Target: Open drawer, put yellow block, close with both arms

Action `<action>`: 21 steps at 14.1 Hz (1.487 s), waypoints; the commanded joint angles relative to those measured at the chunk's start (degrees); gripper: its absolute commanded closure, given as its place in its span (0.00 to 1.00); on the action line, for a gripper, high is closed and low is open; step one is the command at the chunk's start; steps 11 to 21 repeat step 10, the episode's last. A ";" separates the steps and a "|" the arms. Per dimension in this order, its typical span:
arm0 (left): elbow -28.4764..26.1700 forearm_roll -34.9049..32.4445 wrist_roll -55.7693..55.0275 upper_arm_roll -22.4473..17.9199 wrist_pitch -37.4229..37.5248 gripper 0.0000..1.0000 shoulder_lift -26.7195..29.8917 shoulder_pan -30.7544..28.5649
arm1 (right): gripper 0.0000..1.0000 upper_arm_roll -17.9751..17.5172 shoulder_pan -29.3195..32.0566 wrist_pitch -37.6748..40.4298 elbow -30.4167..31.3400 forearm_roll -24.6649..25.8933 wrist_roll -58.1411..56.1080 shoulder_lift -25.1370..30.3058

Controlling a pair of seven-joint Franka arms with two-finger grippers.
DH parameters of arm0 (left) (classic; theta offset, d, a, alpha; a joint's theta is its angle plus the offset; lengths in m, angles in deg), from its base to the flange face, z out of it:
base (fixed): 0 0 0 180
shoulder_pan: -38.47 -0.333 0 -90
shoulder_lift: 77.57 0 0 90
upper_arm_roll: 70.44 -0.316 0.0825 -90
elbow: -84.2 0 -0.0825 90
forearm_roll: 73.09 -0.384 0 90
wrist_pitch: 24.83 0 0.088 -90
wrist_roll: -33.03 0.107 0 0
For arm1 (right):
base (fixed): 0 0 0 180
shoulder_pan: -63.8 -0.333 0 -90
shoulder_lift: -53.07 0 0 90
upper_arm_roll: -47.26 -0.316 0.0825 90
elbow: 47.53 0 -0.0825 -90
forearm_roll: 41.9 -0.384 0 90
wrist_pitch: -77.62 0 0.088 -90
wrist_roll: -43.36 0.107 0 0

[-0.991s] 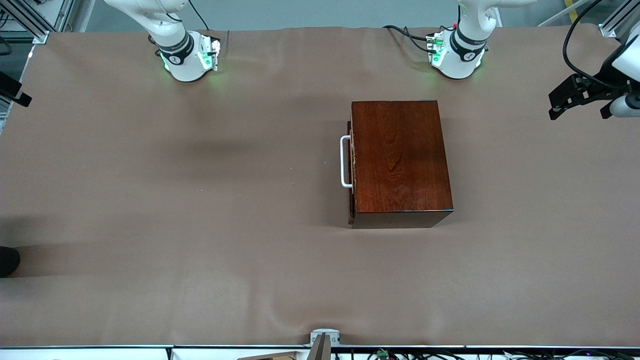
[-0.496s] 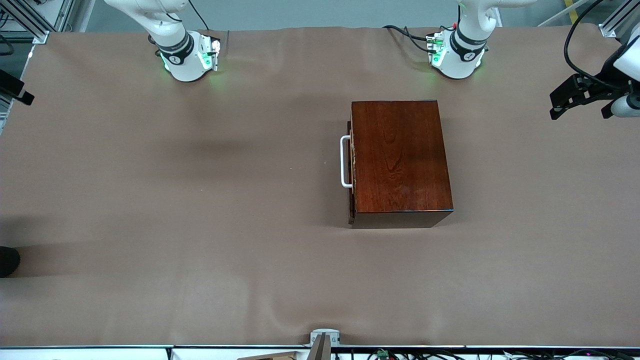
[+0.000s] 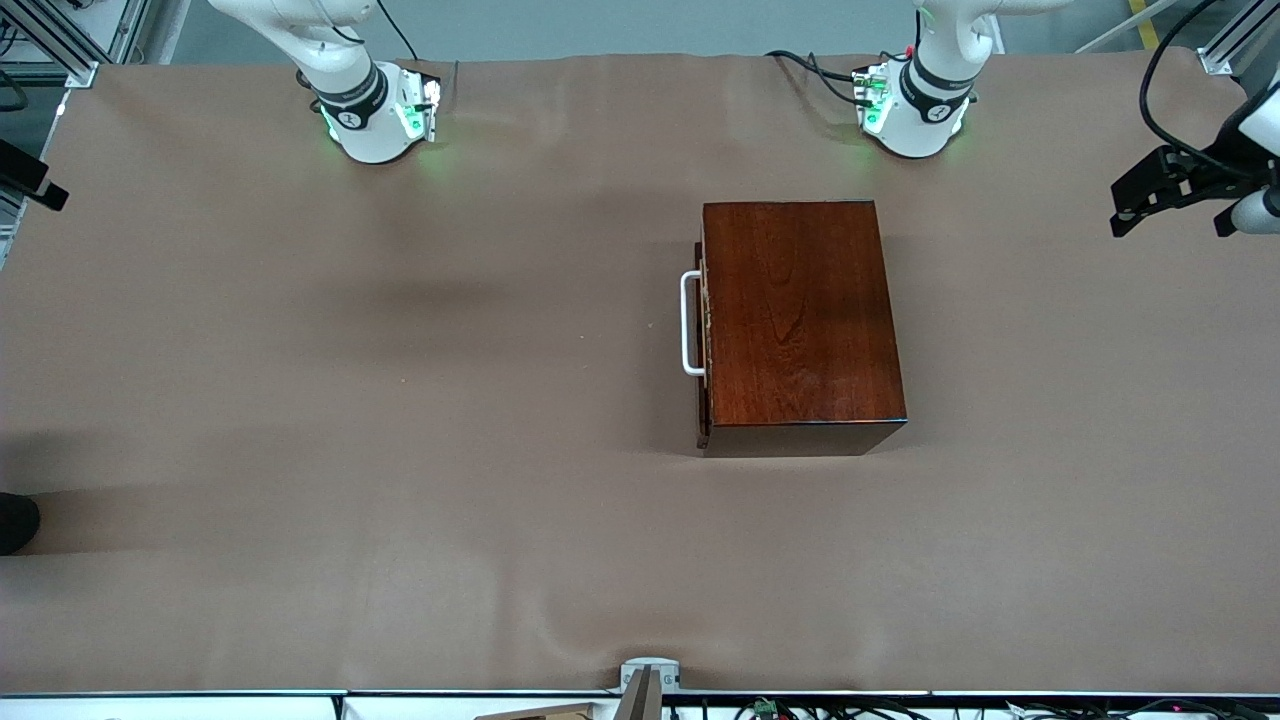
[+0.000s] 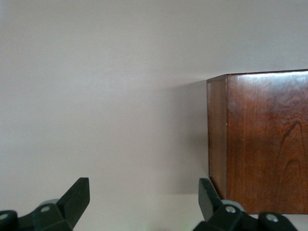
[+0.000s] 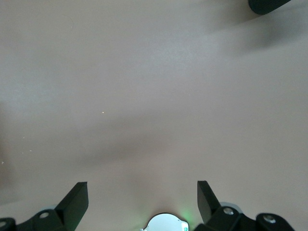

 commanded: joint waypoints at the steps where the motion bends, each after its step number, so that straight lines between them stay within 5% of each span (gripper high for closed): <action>1: 0.00 0.31 1.93 0.46 0.77 0.00 0.60 -1.54 | 0.00 -0.79 0.86 0.27 -0.31 0.22 0.05 -0.03; 10: -5.17 1.36 1.40 1.16 1.56 0.00 3.58 -2.24 | 0.00 -0.97 0.86 0.35 -0.49 0.22 0.05 -0.03; 21: -5.17 1.36 1.40 1.16 1.56 0.00 3.58 -2.24 | 0.00 -0.97 0.86 0.35 -0.49 0.22 0.05 -0.03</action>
